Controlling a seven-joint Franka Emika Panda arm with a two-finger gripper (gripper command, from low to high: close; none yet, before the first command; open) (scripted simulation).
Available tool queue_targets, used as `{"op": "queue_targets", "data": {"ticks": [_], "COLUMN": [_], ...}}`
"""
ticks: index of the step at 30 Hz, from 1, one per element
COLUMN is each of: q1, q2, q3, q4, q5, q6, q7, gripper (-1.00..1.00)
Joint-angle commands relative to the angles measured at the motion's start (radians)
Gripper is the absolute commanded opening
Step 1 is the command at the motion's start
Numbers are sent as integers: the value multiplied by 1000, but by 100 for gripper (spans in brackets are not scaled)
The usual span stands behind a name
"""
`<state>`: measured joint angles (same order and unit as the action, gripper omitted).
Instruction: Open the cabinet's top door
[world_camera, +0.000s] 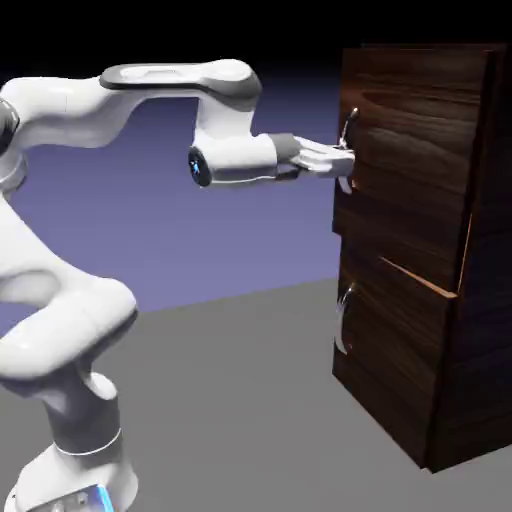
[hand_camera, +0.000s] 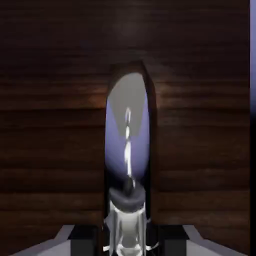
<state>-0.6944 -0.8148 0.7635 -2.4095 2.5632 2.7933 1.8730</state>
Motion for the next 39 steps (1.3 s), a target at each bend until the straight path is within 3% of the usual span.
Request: {"op": "queue_targets", "data": {"ticks": [1, 10, 21, 29, 39], "q1": [36, 274, 327, 328, 443], "q2": [-6, -115, -201, -106, 169], "q3": [-36, -362, -757, -1047, -1381], "q4": [-27, -245, -362, -290, -28], "q5": [-35, -401, -871, -1172, -1432], "q6": [-23, -267, -669, -1003, -1438], "q7": [14, 160, 266, 256, 180], "gripper": [-100, -100, -100, -100, -100]}}
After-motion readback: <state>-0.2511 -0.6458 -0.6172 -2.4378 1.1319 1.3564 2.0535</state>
